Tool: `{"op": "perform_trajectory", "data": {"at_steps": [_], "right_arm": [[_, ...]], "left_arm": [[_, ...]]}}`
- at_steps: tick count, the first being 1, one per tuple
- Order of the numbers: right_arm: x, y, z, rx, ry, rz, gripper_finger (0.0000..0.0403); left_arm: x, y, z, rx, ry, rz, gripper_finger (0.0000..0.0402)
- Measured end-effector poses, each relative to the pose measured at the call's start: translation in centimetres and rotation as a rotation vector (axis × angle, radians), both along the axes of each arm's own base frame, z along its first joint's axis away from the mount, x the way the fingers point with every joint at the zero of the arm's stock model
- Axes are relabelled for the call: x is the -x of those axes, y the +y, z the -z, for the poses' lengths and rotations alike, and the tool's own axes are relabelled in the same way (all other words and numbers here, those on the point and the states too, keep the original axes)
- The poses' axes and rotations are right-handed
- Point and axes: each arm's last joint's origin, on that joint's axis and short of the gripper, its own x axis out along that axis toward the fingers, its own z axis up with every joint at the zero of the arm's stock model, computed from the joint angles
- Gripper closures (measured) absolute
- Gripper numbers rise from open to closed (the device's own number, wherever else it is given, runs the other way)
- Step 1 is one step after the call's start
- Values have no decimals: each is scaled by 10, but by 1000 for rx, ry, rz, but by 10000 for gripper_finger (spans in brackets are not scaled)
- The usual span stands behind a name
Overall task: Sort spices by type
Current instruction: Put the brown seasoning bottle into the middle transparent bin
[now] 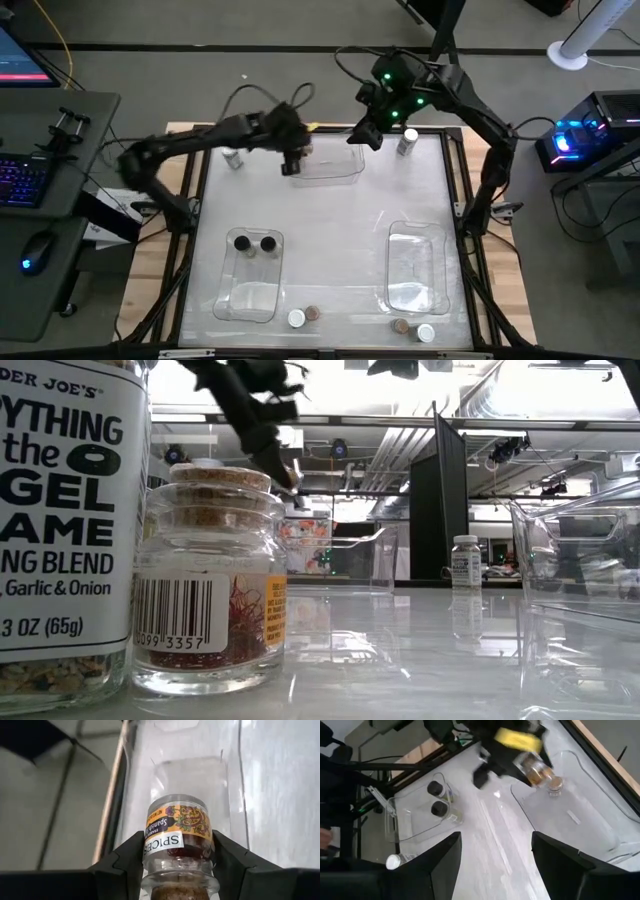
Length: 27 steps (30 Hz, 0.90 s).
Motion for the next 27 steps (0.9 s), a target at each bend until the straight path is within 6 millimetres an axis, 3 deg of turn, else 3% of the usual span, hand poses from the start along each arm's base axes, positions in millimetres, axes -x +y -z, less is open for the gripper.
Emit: {"op": "perform_trajectory", "data": {"at_steps": [6,13,21,27], "right_arm": [[-3,-1,3,5,22,22,166],[-3,0,3,5,24,29,166],[-7,9,3,13,23,5,166],[-11,19,4,61,40,9,166]], "left_arm": [[-46,31,19,132,233,-62,244],[-83,58,52,223,380,-124,244],[-96,68,101,201,544,-162,243],[-96,70,113,155,610,-180,243]]}}
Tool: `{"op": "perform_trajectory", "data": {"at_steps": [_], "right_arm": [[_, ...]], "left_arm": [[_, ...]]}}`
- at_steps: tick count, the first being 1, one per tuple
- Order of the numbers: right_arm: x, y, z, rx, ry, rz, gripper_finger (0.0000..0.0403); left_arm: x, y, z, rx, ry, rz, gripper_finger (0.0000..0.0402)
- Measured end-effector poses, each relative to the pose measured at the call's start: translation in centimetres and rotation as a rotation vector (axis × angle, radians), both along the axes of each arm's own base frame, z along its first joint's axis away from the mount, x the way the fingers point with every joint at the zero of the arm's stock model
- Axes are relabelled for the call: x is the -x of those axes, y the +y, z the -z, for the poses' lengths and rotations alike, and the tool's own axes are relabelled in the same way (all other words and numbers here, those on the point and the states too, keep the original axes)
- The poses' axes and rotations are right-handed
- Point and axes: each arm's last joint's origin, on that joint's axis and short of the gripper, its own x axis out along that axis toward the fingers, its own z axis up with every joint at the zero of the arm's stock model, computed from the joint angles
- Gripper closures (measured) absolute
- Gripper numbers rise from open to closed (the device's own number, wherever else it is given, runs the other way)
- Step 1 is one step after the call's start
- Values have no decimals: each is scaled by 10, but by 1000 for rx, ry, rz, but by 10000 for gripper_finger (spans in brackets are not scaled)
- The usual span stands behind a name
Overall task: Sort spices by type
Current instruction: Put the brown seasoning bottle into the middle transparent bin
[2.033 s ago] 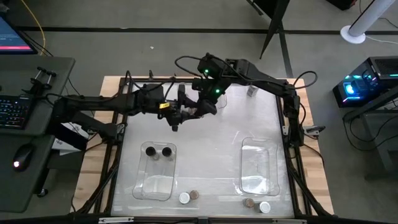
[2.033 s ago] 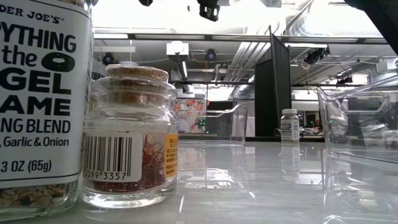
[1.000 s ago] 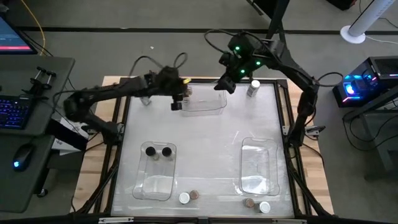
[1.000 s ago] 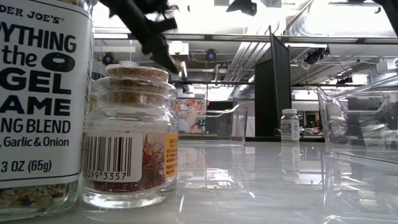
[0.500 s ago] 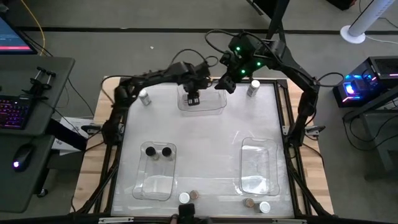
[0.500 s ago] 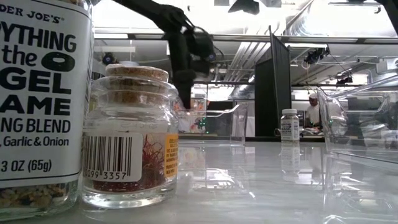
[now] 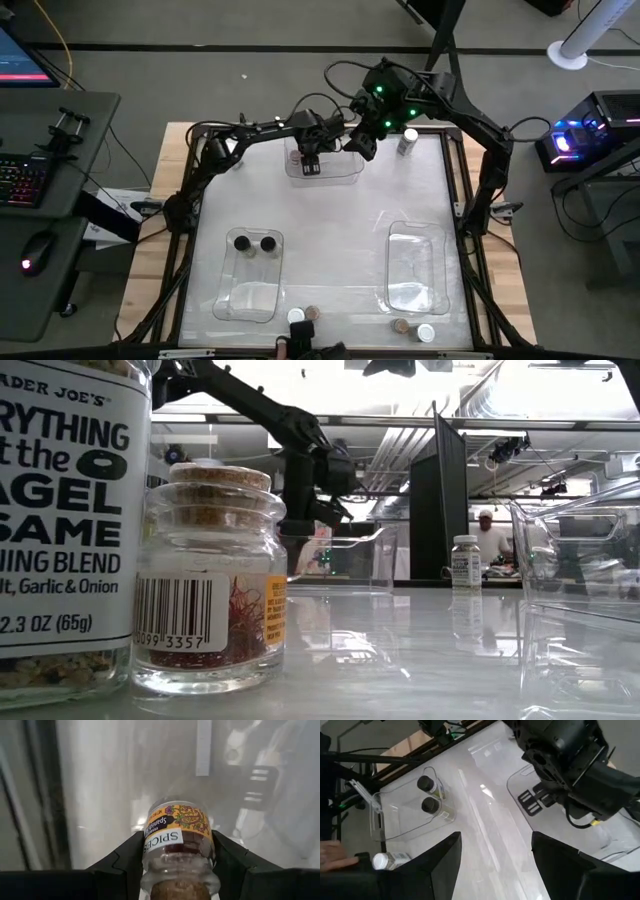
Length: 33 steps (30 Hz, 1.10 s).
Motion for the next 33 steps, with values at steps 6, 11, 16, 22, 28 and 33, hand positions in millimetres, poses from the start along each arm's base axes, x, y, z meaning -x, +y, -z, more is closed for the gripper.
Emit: {"op": "perform_trajectory", "data": {"at_steps": [6,11,16,22,28,33], "right_arm": [[-2,5,0,2,0,-15,166],[-2,6,0,2,0,-18,166],[-2,6,0,3,0,-18,166],[-2,6,0,2,0,-17,166],[-2,6,0,5,-1,-19,166],[-3,5,-1,30,-21,-32,166]], "left_arm": [[-2,0,-4,-23,-16,23,234],[-2,0,-4,-23,-16,23,206],[-1,-1,-4,-18,-10,22,188],[-1,-2,-4,8,-14,23,184],[-1,-3,-9,12,-14,26,183],[-7,0,-44,-23,-93,-4,183]]}}
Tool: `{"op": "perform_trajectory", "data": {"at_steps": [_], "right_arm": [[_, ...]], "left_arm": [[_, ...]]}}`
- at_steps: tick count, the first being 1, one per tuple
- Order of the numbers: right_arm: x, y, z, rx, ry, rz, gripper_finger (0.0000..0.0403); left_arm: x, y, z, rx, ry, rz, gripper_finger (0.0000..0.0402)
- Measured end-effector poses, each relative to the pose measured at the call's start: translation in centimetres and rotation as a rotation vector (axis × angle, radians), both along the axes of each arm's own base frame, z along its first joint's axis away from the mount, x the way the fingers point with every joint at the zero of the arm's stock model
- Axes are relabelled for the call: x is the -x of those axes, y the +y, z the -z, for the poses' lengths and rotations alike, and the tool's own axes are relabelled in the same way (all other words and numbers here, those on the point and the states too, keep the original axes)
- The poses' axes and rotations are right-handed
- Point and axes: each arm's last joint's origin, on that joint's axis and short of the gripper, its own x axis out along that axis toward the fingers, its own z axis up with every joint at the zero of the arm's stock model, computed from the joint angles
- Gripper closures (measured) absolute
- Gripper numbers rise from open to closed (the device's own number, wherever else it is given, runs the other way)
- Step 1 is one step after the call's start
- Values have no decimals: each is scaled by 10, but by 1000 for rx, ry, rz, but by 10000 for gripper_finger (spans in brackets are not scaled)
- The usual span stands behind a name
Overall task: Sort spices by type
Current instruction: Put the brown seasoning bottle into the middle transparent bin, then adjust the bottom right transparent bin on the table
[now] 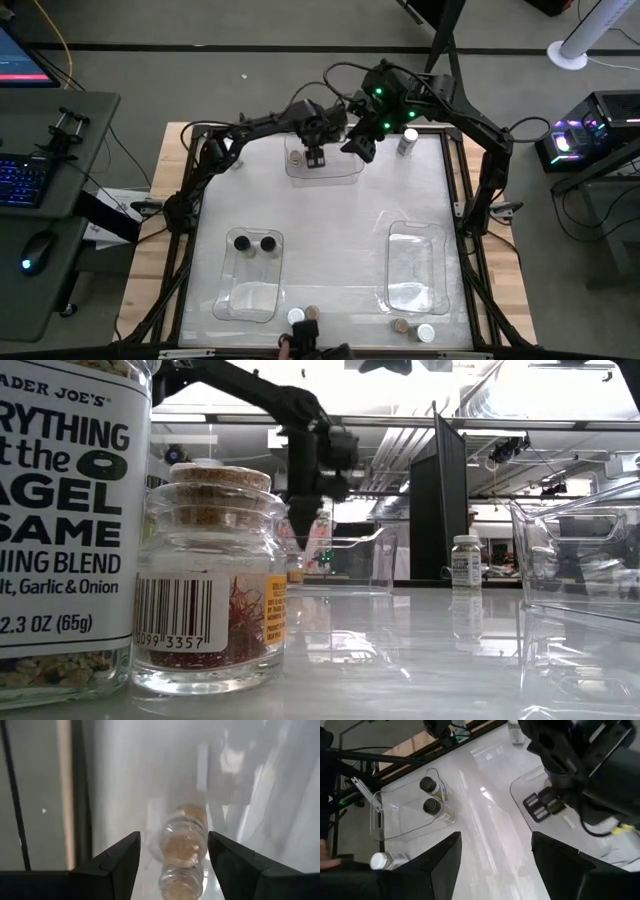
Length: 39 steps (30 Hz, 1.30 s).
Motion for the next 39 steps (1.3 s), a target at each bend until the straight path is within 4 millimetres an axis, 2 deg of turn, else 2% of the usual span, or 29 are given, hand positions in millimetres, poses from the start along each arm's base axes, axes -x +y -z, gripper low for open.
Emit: {"op": "perform_trajectory", "data": {"at_steps": [5,8,13,19,22,26,32,35,39], "right_arm": [[-1,-2,-1,50,-11,11,166],[-2,-2,-2,62,-18,12,166],[3,-6,1,68,26,8,166],[17,-6,11,52,191,-23,166],[18,-4,10,41,193,-26,166],[18,10,7,-25,165,-82,166],[7,52,10,-103,167,-227,166],[0,80,24,-118,234,-310,166],[-9,118,58,-170,360,-475,166]], "left_arm": [[-5,2,-44,-33,-146,-60,183],[2,-1,-66,38,-225,-91,183],[26,-9,-96,211,-357,-104,183],[71,-27,-124,278,-569,-113,184],[102,-43,-122,278,-689,-129,184],[142,-74,-106,265,-845,-162,184],[182,-127,-81,312,-1115,-124,184],[194,-144,-74,359,-1250,-119,184],[204,-152,-72,419,-1358,-163,184]]}}
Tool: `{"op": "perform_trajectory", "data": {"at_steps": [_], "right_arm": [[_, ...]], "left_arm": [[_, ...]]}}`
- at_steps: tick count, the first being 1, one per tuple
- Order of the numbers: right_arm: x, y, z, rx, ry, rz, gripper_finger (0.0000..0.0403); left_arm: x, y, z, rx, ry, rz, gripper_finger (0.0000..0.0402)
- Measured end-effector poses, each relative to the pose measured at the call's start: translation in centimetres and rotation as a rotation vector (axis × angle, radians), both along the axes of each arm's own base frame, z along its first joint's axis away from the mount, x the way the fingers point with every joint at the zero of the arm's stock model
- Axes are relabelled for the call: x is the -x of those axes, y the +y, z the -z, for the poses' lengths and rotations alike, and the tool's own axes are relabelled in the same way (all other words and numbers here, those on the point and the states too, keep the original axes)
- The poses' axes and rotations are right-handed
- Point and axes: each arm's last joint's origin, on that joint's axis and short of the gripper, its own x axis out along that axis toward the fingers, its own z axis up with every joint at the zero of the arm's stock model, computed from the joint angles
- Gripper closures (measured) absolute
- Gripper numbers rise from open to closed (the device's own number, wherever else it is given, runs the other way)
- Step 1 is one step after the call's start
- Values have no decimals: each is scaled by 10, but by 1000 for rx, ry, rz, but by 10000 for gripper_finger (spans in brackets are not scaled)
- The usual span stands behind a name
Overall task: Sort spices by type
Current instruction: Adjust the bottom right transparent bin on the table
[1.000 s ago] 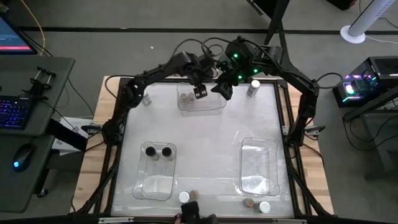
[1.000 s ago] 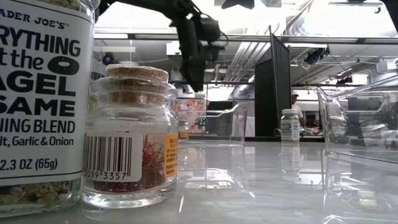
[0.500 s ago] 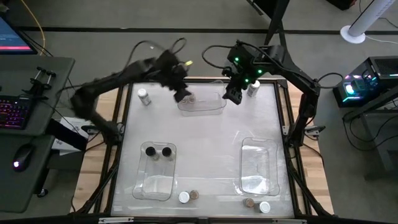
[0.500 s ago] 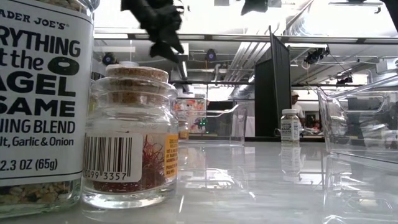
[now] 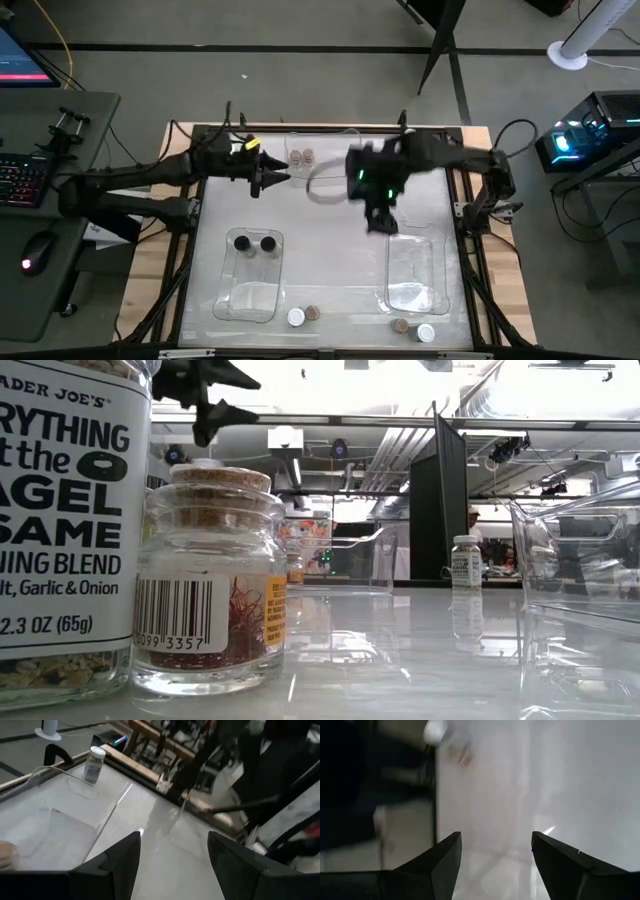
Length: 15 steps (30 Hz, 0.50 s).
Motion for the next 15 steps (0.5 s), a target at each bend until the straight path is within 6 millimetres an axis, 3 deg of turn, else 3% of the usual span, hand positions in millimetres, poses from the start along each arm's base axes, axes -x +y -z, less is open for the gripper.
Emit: {"op": "perform_trajectory", "data": {"at_steps": [4,7,10,15], "right_arm": [[-6,36,49,-125,156,-131,167],[-6,63,78,-228,278,-107,167],[-1,97,94,-250,374,-38,167],[4,160,103,-327,377,87,167]], "left_arm": [[4,-2,-6,85,-43,-21,184],[6,-6,-8,117,-55,-8,184],[6,-12,-9,86,-58,29,184],[4,-21,-9,-5,-45,91,184]]}}
